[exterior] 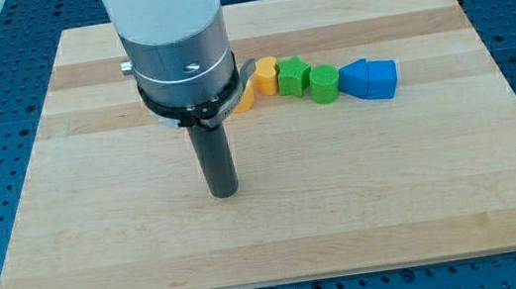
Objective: Slightly push the yellow blocks upwards
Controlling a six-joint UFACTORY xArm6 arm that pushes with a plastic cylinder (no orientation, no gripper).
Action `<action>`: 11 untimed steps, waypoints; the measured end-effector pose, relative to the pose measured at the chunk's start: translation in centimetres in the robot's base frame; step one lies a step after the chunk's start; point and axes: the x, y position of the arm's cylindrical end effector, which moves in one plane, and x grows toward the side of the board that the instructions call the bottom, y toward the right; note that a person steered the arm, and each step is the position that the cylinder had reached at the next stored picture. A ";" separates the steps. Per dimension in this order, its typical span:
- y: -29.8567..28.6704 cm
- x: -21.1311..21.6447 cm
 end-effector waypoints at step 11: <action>1.5 -12.3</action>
